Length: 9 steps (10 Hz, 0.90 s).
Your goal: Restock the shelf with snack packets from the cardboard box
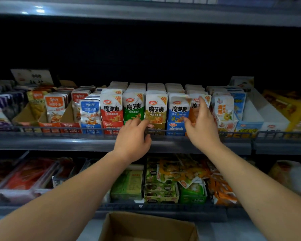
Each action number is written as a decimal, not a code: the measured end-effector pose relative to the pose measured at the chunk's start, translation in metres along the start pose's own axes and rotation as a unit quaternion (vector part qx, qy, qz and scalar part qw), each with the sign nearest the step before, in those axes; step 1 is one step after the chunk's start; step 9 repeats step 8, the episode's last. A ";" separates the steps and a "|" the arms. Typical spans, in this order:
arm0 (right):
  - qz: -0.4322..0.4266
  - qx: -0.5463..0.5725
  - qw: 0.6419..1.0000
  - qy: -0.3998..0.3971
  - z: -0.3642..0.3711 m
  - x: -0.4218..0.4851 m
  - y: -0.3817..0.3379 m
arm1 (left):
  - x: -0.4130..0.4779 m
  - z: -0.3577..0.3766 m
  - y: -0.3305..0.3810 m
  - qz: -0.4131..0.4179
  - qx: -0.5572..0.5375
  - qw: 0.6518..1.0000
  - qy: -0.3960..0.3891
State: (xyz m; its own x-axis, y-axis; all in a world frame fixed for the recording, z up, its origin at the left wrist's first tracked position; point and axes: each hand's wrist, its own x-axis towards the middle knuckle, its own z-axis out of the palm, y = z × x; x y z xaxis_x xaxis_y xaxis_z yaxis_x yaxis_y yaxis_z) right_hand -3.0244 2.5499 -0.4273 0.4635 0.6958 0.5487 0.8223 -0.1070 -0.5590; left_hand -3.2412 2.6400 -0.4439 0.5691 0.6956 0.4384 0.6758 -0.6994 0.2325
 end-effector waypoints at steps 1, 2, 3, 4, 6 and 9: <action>-0.037 -0.117 0.991 -0.058 -0.002 -0.015 0.008 | -0.005 -0.010 -0.005 -0.026 0.042 0.997 0.065; -0.069 -0.190 0.968 -0.148 0.001 -0.025 0.015 | -0.012 -0.015 -0.019 -0.057 0.076 0.993 0.068; -0.076 -0.230 0.954 -0.174 0.006 -0.026 0.016 | -0.017 -0.012 -0.036 -0.075 0.119 0.990 0.022; -0.079 -0.273 0.945 -0.163 0.008 -0.027 0.013 | -0.014 -0.011 -0.046 -0.055 0.140 0.989 -0.012; -0.056 -0.287 0.938 -0.186 0.006 -0.030 0.005 | -0.015 -0.018 -0.052 -0.040 0.126 0.989 -0.059; -0.057 -0.209 0.968 -0.125 -0.011 -0.044 -0.012 | -0.029 -0.037 -0.050 -0.023 0.099 0.995 -0.009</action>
